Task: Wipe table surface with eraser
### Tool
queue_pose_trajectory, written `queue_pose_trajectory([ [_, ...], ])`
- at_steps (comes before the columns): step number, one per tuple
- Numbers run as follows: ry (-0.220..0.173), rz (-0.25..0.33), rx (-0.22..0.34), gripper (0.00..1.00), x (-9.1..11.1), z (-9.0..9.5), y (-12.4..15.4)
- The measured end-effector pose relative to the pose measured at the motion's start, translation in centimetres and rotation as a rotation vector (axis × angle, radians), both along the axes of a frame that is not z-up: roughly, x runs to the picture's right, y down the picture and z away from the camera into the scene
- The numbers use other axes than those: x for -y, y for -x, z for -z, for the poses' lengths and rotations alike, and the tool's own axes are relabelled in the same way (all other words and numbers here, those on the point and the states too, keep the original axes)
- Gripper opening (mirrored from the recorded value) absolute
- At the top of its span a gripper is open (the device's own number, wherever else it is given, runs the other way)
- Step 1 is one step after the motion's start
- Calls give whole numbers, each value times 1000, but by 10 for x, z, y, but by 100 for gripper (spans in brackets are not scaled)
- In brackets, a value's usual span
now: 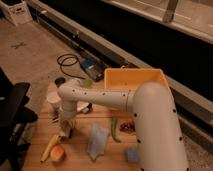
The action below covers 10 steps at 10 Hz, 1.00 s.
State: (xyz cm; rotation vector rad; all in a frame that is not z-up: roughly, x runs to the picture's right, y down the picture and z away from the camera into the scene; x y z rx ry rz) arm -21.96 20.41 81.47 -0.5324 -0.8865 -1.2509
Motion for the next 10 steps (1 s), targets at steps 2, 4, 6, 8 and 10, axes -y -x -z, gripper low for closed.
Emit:
queue_pose_trajectory([
  [2, 26, -23, -29, 0, -18, 14, -15],
  [4, 53, -40, -64, 0, -32, 25, -30],
  [6, 74, -66, -89, 0, -38, 25, -46],
  [8, 80, -82, -112, 0, -35, 20, -61],
  [10, 61, -90, -169, 0, -5, -9, -92],
])
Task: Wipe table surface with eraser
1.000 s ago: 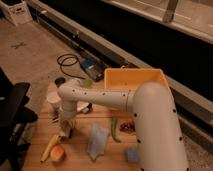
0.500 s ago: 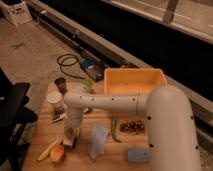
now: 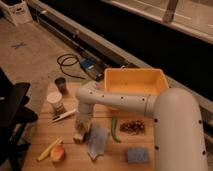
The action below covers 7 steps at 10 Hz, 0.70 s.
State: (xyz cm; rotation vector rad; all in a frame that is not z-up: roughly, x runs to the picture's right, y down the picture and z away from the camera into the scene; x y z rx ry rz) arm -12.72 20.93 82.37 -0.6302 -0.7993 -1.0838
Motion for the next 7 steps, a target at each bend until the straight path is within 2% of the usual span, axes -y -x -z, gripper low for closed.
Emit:
queue_pose_trajectory([
  [1, -8, 1, -9, 0, 5, -4, -6],
  [3, -29, 8, 5, 0, 13, -7, 2],
  [5, -42, 26, 48, 0, 16, -9, 29],
  [7, -44, 48, 125, 0, 13, -3, 66],
])
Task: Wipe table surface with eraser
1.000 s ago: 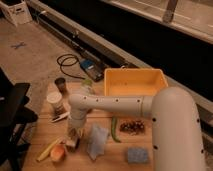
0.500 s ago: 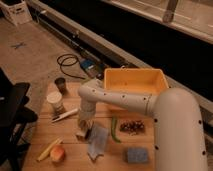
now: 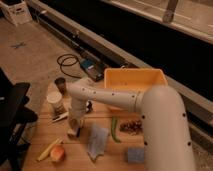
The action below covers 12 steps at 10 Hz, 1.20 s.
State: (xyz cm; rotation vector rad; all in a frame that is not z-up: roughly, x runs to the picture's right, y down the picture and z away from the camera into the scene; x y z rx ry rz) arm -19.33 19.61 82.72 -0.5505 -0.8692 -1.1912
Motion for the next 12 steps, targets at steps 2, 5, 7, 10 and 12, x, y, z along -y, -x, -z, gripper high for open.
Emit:
queue_pose_trajectory([
  [2, 10, 25, 46, 0, -12, 11, 15],
  [5, 67, 11, 34, 0, -49, 37, 8],
  [7, 98, -15, -12, 0, -62, 44, -15],
  [10, 80, -45, -98, 0, -36, 23, -59],
  [12, 57, -58, -104, 0, -13, 3, -65],
])
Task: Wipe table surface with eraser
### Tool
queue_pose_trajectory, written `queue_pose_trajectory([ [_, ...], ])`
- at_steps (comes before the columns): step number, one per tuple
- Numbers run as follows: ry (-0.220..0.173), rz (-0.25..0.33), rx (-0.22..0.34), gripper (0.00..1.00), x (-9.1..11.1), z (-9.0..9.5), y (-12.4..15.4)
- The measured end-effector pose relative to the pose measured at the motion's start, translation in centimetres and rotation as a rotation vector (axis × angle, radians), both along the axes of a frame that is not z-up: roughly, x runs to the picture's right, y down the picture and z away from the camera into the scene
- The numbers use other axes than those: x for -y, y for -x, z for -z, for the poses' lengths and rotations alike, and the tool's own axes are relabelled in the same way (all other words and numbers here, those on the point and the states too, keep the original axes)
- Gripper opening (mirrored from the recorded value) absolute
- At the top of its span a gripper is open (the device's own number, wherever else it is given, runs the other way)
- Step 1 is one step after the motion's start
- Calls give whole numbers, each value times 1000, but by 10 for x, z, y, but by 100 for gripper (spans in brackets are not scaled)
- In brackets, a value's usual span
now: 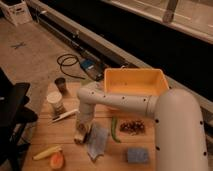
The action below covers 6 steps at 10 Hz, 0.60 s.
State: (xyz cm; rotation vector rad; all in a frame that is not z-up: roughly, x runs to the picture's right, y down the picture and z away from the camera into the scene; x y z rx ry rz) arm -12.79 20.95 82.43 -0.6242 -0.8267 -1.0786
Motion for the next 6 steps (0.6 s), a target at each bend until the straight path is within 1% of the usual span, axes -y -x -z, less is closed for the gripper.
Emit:
queue_pose_trajectory([
  [1, -15, -7, 8, 0, 8, -6, 1],
  [3, -44, -15, 31, 0, 15, -11, 16],
  [4, -52, -15, 43, 0, 17, -12, 21],
  [5, -53, -10, 56, 0, 16, -11, 23],
  [6, -47, 2, 84, 3, 13, -7, 32],
])
